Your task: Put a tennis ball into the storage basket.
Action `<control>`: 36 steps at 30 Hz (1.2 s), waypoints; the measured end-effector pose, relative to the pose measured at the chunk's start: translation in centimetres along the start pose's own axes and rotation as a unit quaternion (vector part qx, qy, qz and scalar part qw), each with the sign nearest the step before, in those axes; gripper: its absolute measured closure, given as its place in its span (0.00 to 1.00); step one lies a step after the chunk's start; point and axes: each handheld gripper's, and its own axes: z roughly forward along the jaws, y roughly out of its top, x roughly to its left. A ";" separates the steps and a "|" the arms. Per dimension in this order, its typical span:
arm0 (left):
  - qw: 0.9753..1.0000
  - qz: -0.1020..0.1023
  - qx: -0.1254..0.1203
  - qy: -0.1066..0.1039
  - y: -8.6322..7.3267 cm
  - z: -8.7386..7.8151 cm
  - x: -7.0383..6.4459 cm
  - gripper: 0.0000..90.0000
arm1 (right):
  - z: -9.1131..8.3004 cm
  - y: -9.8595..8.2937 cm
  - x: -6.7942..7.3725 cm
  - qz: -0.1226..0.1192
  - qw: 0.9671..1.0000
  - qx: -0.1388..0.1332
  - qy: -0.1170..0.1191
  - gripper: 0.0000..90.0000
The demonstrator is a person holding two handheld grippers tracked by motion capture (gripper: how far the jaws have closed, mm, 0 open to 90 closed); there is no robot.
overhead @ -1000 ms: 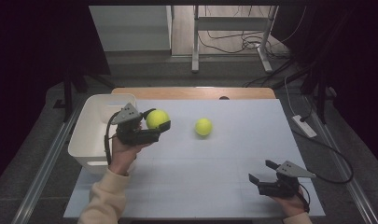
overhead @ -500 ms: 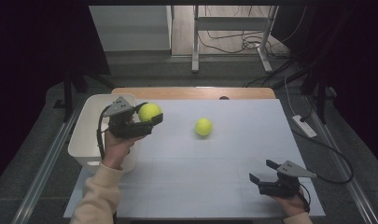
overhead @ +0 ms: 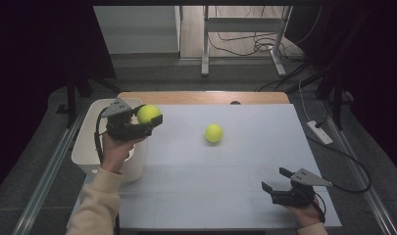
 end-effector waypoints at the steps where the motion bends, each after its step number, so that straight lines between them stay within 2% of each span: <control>1: 1.000 -0.001 0.000 0.001 0.0 0.0 0.1 0.30 | 0.0 0.0 0.0 0.000 1.000 0.000 0.000 0.12; 11: 1.000 -0.006 0.004 0.013 0.2 -0.3 1.1 0.30 | 0.0 0.0 0.0 0.001 1.000 -0.002 0.000 0.12; 15: 1.000 -0.003 0.011 0.023 0.3 -0.3 1.7 0.30 | 0.0 0.0 0.0 0.000 1.000 -0.001 -0.002 0.12; 28: 0.999 -0.013 0.012 0.040 0.4 -0.4 2.9 0.30 | 0.0 0.0 0.0 0.001 1.000 -0.001 -0.001 0.12; 36: 0.998 -0.015 0.022 0.060 0.6 -0.3 3.9 0.30 | 0.1 0.1 0.1 0.000 1.000 0.001 -0.003 0.12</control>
